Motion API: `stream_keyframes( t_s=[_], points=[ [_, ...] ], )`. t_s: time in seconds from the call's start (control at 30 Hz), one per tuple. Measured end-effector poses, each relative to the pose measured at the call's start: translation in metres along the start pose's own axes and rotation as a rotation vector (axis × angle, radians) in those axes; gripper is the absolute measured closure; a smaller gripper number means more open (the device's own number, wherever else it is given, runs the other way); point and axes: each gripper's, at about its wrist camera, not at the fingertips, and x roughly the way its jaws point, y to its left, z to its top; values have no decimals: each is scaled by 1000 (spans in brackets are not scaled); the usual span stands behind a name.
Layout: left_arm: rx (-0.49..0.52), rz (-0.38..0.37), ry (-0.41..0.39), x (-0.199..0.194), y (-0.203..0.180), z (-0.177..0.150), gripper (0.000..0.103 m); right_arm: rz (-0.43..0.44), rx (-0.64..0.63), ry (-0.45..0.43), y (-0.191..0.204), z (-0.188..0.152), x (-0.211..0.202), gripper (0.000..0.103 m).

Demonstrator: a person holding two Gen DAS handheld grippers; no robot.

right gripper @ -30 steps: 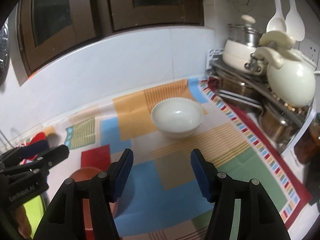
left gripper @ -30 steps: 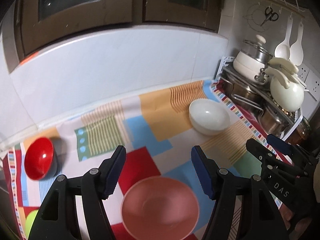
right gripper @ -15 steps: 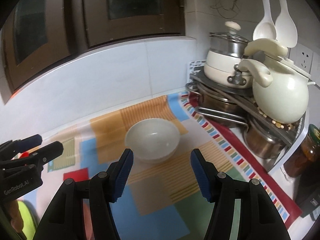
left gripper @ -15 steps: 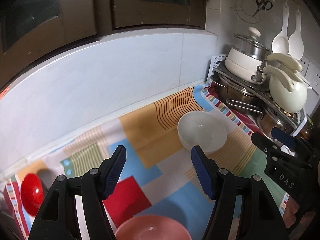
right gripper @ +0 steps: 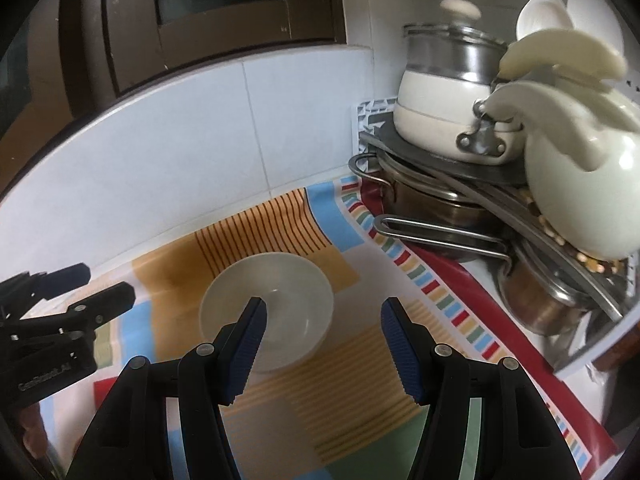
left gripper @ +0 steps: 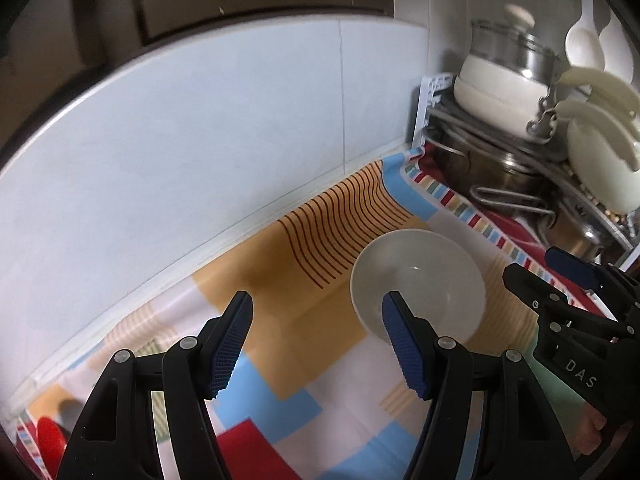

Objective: Organize plates and bowls
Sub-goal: 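Move both grippers to the rim of the white bowl, then close both grippers on the rim of the white bowl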

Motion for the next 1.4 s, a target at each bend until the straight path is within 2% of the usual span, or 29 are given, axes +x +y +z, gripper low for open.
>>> stream_keyframes(
  t_s=[0.33, 0.6, 0.73, 0.83, 1.07, 1.2, 1.4],
  points=[
    [55, -13, 98, 58, -11, 10, 37, 6, 41, 82, -19, -3, 52, 42],
    [97, -12, 165, 93, -23, 12, 43, 7, 41, 143, -27, -5, 75, 45],
    [110, -20, 196, 105, -27, 10, 52, 29, 50, 181, -29, -8, 84, 53],
    [117, -32, 221, 111, -29, 8, 63, 39, 54, 199, -28, -13, 88, 58],
    [100, -96, 275, 119, -30, 5, 82, 58, 64, 230, -26, -19, 97, 72],
    [91, -105, 285, 120, -33, 6, 88, 68, 67, 231, -24, -19, 98, 81],
    [77, -92, 284, 113, -30, 5, 89, 63, 76, 236, -24, -17, 99, 84]
  ],
)
